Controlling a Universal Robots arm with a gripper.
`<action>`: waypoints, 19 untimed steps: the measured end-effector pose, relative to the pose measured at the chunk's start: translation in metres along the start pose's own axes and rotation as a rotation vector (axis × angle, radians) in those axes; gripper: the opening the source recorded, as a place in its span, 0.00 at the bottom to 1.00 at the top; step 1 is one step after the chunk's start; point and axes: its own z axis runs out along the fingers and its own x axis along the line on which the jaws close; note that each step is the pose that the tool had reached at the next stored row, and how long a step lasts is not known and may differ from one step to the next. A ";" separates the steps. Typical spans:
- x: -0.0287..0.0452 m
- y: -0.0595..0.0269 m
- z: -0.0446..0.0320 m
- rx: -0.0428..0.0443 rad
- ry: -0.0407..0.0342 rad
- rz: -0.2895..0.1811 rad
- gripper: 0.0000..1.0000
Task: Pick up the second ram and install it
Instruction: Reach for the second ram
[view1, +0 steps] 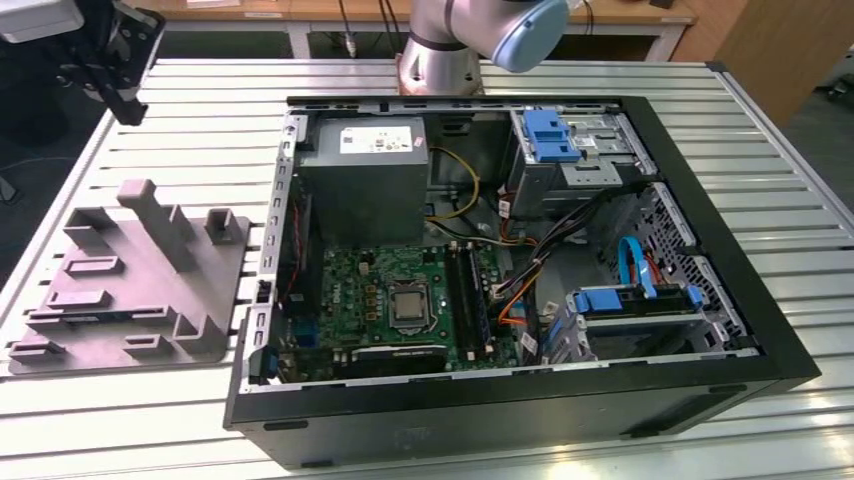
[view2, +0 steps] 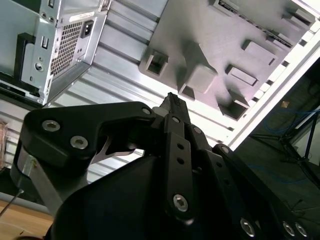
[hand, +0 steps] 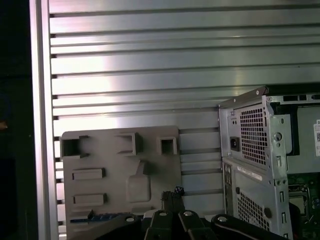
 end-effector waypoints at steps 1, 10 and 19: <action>0.0016 -0.0003 0.0004 0.0000 0.0000 0.000 0.10; 0.0142 -0.0055 0.0037 0.0000 0.0000 0.000 0.10; 0.0203 -0.0165 0.0081 -0.0001 0.0001 -0.001 0.10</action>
